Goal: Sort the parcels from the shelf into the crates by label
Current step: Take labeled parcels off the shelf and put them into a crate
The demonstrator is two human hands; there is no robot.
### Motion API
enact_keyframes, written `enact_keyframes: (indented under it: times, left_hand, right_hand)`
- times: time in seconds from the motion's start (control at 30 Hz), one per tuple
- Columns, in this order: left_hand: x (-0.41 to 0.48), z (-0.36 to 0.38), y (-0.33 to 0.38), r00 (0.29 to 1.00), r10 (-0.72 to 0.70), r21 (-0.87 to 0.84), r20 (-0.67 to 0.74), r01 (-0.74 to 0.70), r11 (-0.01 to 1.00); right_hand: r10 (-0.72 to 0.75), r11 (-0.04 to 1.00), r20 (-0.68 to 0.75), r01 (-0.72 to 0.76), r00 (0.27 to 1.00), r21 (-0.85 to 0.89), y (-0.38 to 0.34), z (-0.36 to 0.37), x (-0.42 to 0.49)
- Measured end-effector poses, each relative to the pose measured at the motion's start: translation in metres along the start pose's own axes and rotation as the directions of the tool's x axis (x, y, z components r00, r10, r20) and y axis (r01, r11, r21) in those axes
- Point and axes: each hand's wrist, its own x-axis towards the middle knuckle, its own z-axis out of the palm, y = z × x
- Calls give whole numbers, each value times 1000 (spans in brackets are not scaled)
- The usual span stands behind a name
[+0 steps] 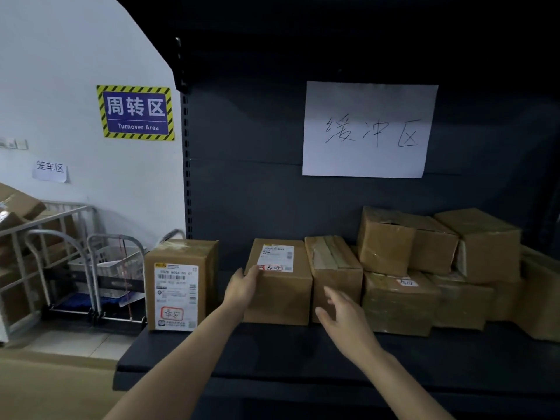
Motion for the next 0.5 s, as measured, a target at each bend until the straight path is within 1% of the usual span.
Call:
enact_keyframes:
  times: [0.1,0.33,0.5]
  left_hand:
    - [-1,0,-3,999,31,-5,8,-31,999]
    - [-28,-5,-11,978,203,-2,40,-203,979]
    - [-49,-17,-21,954,280,-3,111,-281,960]
  right_hand:
    - [17,1000,-5,-17,1000,20,-5,4,13]
    - [-21,999,-15,21,1000,24,-12,12,19]
    - [-34,999,-2,34,999,22,-13,12,15]
